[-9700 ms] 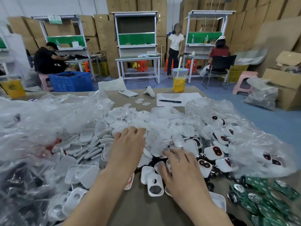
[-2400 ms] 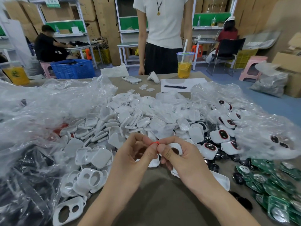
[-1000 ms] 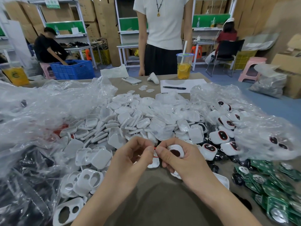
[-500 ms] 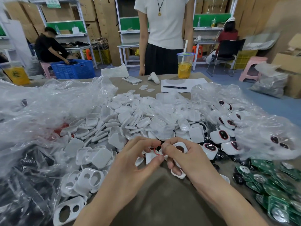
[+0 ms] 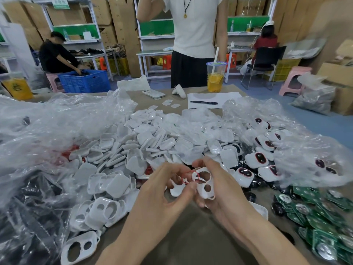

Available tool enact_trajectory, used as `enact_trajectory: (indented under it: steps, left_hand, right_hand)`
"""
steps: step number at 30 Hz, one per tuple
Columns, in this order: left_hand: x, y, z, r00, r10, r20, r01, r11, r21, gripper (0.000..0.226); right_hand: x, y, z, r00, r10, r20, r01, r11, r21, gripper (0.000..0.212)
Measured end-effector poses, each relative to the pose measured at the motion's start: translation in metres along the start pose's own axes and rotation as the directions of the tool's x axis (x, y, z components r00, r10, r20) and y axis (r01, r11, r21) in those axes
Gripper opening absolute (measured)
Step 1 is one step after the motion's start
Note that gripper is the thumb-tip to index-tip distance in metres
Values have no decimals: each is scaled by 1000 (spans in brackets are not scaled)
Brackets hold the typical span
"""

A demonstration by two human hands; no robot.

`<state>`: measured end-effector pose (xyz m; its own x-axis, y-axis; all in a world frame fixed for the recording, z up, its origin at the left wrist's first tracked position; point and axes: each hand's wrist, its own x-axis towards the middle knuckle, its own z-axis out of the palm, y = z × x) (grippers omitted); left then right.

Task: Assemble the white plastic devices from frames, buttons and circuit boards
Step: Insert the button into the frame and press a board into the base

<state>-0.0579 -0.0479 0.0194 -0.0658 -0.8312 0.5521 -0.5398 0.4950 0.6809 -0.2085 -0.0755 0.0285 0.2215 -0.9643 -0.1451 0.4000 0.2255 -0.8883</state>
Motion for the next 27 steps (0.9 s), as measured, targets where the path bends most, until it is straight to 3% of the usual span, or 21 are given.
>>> enact_trajectory:
  steps: [5,8,13,17,27]
  left_hand:
    - [0,-2,2,997,77,-3,-77,997,31,19]
    - [0,-5,3,996,90,-5,-89,994,60,18]
    - [4,-11,1,992,82,-98,-76,995,71,15]
    - [5,-12,2,986,93,-141,-81,993,89,15]
    - [6,-11,-3,987,61,-152,-55,998,39,15]
  right_hand:
    - [-4,5,5,998,-47,31,44,995,84,31]
    - [-5,5,8,995,-91,50,85,991,105,42]
    - [-7,2,11,986,-72,147,37,974,223,36]
    - [-6,-1,8,985,-76,153,50,985,164,27]
    - [-6,-1,7,982,-102,162,81,988,128,29]
